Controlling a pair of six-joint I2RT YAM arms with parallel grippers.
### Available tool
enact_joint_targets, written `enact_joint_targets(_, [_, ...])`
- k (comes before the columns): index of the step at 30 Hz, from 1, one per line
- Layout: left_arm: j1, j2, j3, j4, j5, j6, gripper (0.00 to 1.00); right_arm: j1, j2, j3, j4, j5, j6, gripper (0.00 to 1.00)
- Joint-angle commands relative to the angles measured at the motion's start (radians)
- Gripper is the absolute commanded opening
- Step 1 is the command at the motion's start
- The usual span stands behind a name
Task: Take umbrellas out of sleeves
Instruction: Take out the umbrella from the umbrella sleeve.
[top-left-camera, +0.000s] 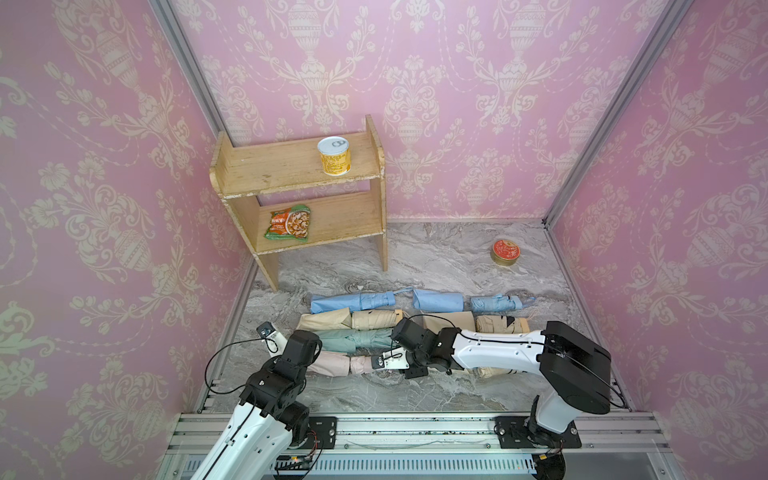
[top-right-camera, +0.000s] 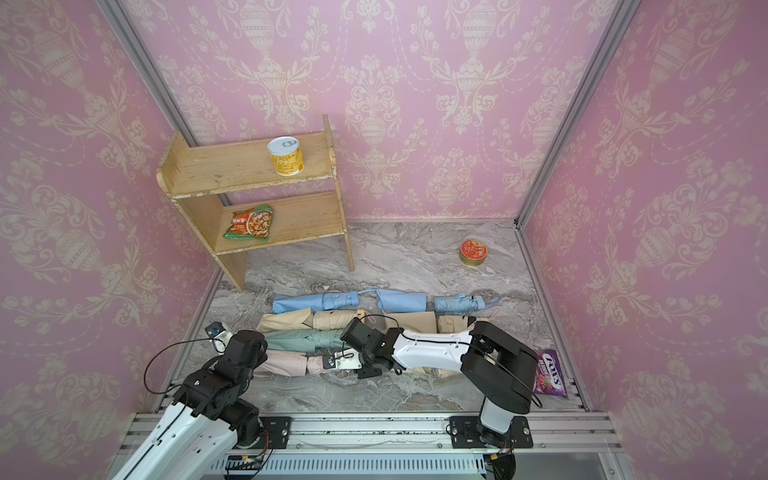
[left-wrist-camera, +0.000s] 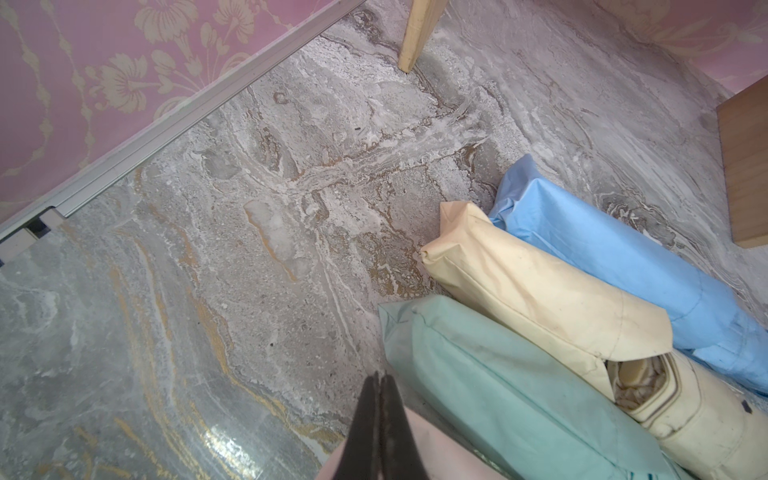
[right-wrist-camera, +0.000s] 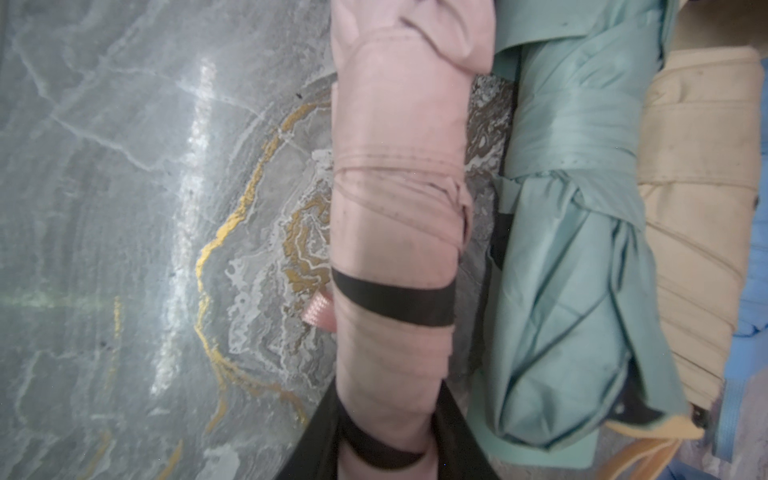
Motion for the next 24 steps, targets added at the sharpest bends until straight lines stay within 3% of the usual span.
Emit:
enact_joint_targets(1, [-0.004,-0.006,0.007,-0.026,-0.034,-0.007,0.03,-0.008,-0.018,0.006,-0.058,0.011,-0.013,0.07])
enact_joint_targets(6, [-0.004,-0.009,0.007,-0.022,-0.034,-0.007,0.15,-0.008,-0.013,0.024,-0.071,-0.001,0.010,0.23])
enact_joint_targets(11, [-0.004,-0.014,0.018,-0.019,-0.038,-0.001,0.33,-0.006,-0.024,0.035,-0.077,-0.025,0.023,0.56])
enact_joint_targets(13, [-0.004,-0.024,0.029,-0.018,-0.042,0.005,0.40,-0.008,-0.034,0.041,-0.078,-0.037,0.026,0.63])
enact_joint_targets(24, [-0.004,-0.006,0.142,0.060,-0.023,0.137,0.66,-0.008,-0.221,0.034,-0.037,-0.072,0.074,0.79])
